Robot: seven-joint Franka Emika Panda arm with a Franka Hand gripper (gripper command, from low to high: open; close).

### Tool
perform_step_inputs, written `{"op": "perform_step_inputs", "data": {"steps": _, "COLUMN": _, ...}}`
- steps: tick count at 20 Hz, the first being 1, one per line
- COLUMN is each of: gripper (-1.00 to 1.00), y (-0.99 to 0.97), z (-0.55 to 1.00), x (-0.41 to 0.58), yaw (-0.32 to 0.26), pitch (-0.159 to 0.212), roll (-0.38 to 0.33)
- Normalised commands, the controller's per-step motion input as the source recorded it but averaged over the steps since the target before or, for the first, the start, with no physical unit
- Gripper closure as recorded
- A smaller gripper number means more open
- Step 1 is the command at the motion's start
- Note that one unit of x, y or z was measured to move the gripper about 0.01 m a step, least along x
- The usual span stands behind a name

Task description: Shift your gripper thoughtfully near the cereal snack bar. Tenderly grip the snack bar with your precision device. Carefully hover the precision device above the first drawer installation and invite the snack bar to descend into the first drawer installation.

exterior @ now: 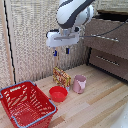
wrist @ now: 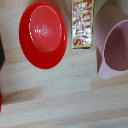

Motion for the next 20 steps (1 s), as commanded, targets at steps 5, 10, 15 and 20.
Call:
{"op": "perform_step_inputs", "data": {"steps": 5, "gripper": -1.0, "y": -0.26, "z": -0.29, "x": 0.182, "yaw": -0.017, "pitch": 0.057, "roll": 0.036}}
{"op": "perform_step_inputs", "data": {"steps": 10, "gripper": -1.0, "y": -0.29, "z": -0.29, "x": 0.181, "yaw": -0.017, "pitch": 0.02, "roll": 0.048}}
{"op": "perform_step_inputs", "data": {"steps": 15, "gripper": -1.0, "y": -0.21, "z": -0.29, "x": 0.167, "yaw": -0.002, "pitch": 0.035, "roll": 0.03}}
{"op": "perform_step_inputs", "data": {"steps": 20, "gripper": -1.0, "y": -0.02, "z": -0.3, "x": 0.211, "yaw": 0.0, "pitch": 0.054, "roll": 0.0}}
